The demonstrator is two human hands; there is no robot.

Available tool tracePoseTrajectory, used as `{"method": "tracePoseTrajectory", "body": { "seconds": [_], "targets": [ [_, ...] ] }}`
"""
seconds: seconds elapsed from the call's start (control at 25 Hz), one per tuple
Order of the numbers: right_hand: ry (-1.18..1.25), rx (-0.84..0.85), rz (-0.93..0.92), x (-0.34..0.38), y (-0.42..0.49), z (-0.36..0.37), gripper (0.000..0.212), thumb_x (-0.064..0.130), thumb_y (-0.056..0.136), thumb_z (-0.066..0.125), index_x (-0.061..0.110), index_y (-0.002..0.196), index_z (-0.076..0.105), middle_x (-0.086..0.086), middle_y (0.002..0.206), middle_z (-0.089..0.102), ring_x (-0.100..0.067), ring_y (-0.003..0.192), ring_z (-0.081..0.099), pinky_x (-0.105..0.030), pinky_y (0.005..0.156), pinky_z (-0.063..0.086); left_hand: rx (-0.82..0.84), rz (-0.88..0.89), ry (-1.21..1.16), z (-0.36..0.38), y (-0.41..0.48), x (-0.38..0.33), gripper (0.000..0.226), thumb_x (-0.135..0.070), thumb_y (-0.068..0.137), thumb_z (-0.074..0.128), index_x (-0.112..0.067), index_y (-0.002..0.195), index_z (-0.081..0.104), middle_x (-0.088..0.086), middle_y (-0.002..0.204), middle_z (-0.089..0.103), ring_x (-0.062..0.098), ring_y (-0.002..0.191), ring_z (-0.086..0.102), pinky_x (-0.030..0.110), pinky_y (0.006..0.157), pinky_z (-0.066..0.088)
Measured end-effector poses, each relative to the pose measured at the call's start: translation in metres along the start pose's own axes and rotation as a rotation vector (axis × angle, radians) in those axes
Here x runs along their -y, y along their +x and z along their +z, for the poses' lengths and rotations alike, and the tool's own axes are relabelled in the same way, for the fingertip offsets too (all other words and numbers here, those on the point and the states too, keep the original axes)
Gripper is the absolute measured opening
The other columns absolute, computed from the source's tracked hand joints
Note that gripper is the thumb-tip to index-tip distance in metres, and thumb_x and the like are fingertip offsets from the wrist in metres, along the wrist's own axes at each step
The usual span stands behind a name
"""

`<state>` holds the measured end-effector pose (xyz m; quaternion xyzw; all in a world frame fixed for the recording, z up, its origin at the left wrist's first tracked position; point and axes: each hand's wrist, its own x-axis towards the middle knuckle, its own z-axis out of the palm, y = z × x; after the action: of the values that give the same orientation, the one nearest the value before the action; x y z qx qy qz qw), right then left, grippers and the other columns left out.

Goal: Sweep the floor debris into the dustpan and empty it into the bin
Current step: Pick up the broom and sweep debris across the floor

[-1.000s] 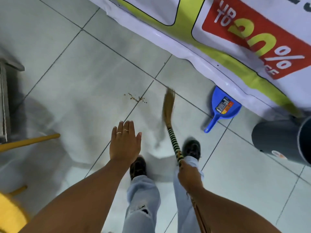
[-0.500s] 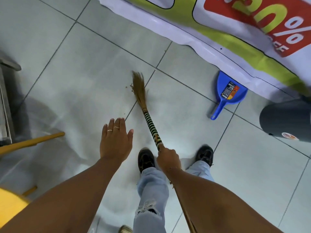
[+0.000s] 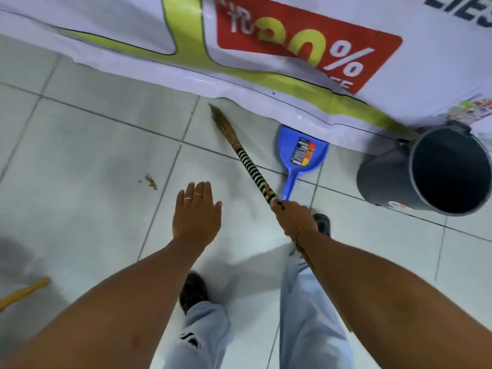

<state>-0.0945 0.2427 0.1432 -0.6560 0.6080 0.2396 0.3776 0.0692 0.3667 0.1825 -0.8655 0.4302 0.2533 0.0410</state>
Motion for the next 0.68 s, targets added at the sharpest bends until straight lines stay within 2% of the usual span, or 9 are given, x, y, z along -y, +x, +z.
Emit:
{"method": "tracePoseTrajectory", "body": {
  "seconds": [0.08, 0.16, 0.24, 0.28, 0.36, 0.44, 0.48, 0.56, 0.68],
  "targets": [
    [0.21, 0.05, 0.052, -0.026, 0.047, -0.047, 0.042, 0.04, 0.088, 0.05, 0.001, 0.091, 0.064, -0.015, 0.086, 0.071, -0.025, 0.063, 0.071, -0.028, 0.065, 0.057, 0.058, 0.029, -0.005, 0.019, 0.036, -0.053, 0.057, -0.033, 0.096, 0.036, -0.006, 0.144, 0.021, 0.013, 0.15, 0.034, 0.027, 0.144, 0.02, 0.041, 0.119, 0.016],
    [0.3, 0.104, 0.054, -0.063, 0.097, -0.095, 0.022, 0.022, 0.088, 0.057, 0.001, 0.083, 0.059, -0.014, 0.075, 0.066, -0.016, 0.048, 0.066, -0.016, 0.046, 0.049, 0.122, 0.04, -0.022, 0.049, 0.077, -0.114, 0.058, -0.032, 0.095, 0.039, -0.006, 0.144, 0.022, 0.015, 0.147, 0.039, 0.028, 0.142, 0.025, 0.041, 0.118, 0.019],
    [0.373, 0.212, 0.059, -0.099, 0.147, -0.134, 0.008, 0.012, 0.086, 0.06, 0.007, 0.089, 0.054, -0.019, 0.081, 0.063, -0.023, 0.057, 0.063, -0.024, 0.054, 0.051, 0.214, 0.03, -0.051, 0.084, 0.12, -0.177, 0.058, -0.031, 0.094, 0.043, -0.005, 0.142, 0.025, 0.016, 0.144, 0.043, 0.029, 0.138, 0.031, 0.04, 0.115, 0.024],
    [0.407, 0.266, 0.076, -0.115, 0.17, -0.147, 0.017, 0.014, 0.086, 0.061, 0.012, 0.096, 0.047, -0.019, 0.084, 0.061, -0.026, 0.06, 0.06, -0.03, 0.056, 0.051, 0.258, 0.019, -0.065, 0.103, 0.142, -0.205, 0.057, -0.03, 0.093, 0.045, -0.005, 0.14, 0.028, 0.017, 0.142, 0.045, 0.03, 0.135, 0.034, 0.04, 0.113, 0.027],
    [0.437, 0.348, 0.058, -0.138, 0.212, -0.154, 0.027, 0.031, 0.088, 0.06, 0.019, 0.104, 0.042, -0.011, 0.078, 0.057, -0.019, 0.053, 0.053, -0.025, 0.048, 0.046, 0.311, -0.022, -0.074, 0.142, 0.182, -0.246, 0.054, -0.028, 0.089, 0.052, -0.003, 0.134, 0.036, 0.019, 0.135, 0.05, 0.033, 0.128, 0.042, 0.042, 0.107, 0.034],
    [0.448, 0.404, 0.017, -0.15, 0.239, -0.148, 0.037, 0.044, 0.088, 0.058, 0.013, 0.106, 0.056, -0.004, 0.067, 0.053, -0.011, 0.043, 0.048, -0.018, 0.042, 0.042, 0.351, -0.103, -0.096, 0.174, 0.208, -0.267, 0.055, -0.026, 0.085, 0.057, 0.0, 0.13, 0.039, 0.021, 0.132, 0.051, 0.036, 0.125, 0.044, 0.044, 0.104, 0.037],
    [0.477, 0.431, 0.007, -0.159, 0.253, -0.142, 0.04, 0.045, 0.087, 0.059, 0.008, 0.104, 0.062, -0.004, 0.064, 0.053, -0.009, 0.038, 0.047, -0.017, 0.042, 0.043, 0.353, -0.153, -0.124, 0.19, 0.218, -0.275, 0.059, -0.025, 0.084, 0.059, 0.002, 0.132, 0.037, 0.022, 0.135, 0.047, 0.037, 0.126, 0.041, 0.045, 0.105, 0.036],
    [0.565, 0.461, 0.036, -0.179, 0.279, -0.125, 0.032, 0.036, 0.086, 0.064, 0.006, 0.096, 0.067, -0.005, 0.062, 0.057, -0.007, 0.036, 0.05, -0.015, 0.044, 0.047, 0.331, -0.255, -0.165, 0.221, 0.236, -0.287, 0.069, -0.023, 0.082, 0.063, 0.005, 0.136, 0.03, 0.023, 0.139, 0.041, 0.038, 0.129, 0.037, 0.046, 0.108, 0.034],
    [0.593, 0.459, 0.067, -0.197, 0.3, -0.106, 0.023, 0.024, 0.083, 0.069, 0.004, 0.096, 0.07, -0.006, 0.066, 0.064, -0.013, 0.05, 0.057, -0.02, 0.058, 0.051, 0.267, -0.34, -0.172, 0.247, 0.254, -0.293, 0.079, -0.022, 0.08, 0.066, 0.009, 0.138, 0.022, 0.028, 0.138, 0.039, 0.042, 0.126, 0.04, 0.047, 0.107, 0.036]
  ]
}}
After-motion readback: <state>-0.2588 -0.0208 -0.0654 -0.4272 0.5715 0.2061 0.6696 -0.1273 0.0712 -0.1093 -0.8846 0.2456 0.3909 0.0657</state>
